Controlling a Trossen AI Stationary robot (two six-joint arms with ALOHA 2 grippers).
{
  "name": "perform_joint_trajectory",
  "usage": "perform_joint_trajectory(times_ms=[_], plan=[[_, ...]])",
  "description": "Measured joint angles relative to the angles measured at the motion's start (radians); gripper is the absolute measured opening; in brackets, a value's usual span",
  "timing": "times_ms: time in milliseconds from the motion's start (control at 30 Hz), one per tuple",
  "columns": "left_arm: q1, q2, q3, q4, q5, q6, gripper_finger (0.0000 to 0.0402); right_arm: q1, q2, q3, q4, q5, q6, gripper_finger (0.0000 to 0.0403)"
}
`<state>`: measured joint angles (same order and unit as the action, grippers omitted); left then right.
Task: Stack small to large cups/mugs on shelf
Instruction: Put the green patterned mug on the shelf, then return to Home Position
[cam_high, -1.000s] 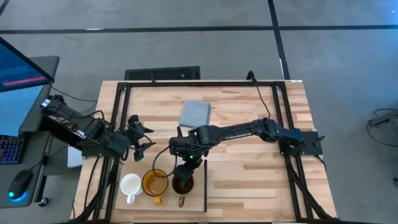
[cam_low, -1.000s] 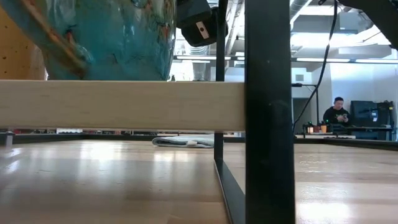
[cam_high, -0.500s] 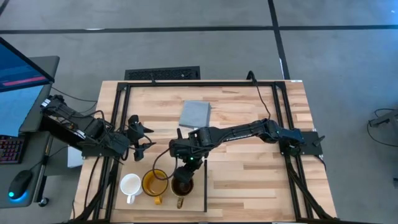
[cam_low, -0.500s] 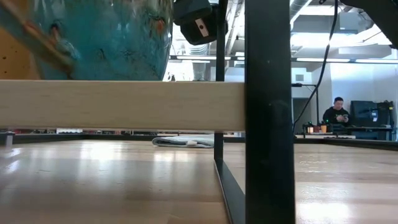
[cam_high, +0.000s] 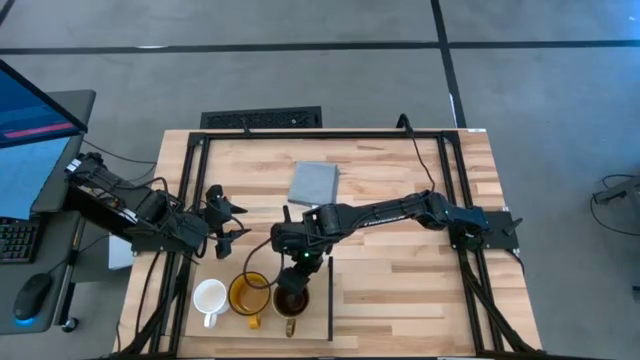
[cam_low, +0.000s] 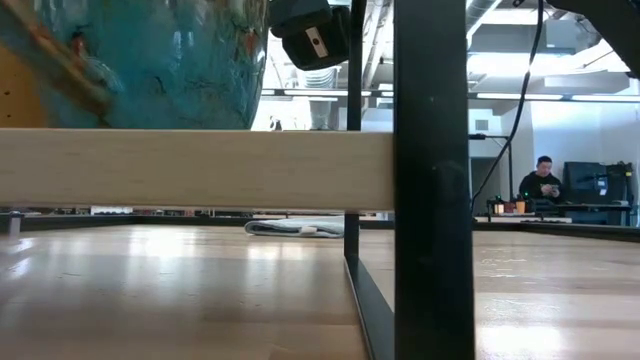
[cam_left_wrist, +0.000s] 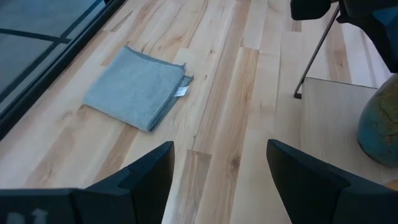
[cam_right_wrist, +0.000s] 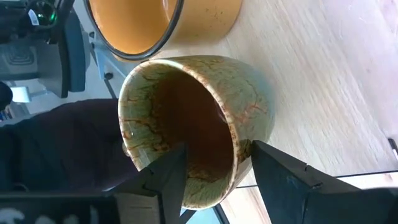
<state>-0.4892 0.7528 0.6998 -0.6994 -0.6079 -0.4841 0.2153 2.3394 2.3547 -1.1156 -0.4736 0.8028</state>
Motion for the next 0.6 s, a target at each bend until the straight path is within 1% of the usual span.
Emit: perform_joint_trajectory(times_ms=[600], plan=[[0.0, 0.0, 0.0, 0.0, 0.0, -0.01, 0.0247, 0.0, 0.0, 0.0, -0.028, -0.001, 0.001, 0.02]])
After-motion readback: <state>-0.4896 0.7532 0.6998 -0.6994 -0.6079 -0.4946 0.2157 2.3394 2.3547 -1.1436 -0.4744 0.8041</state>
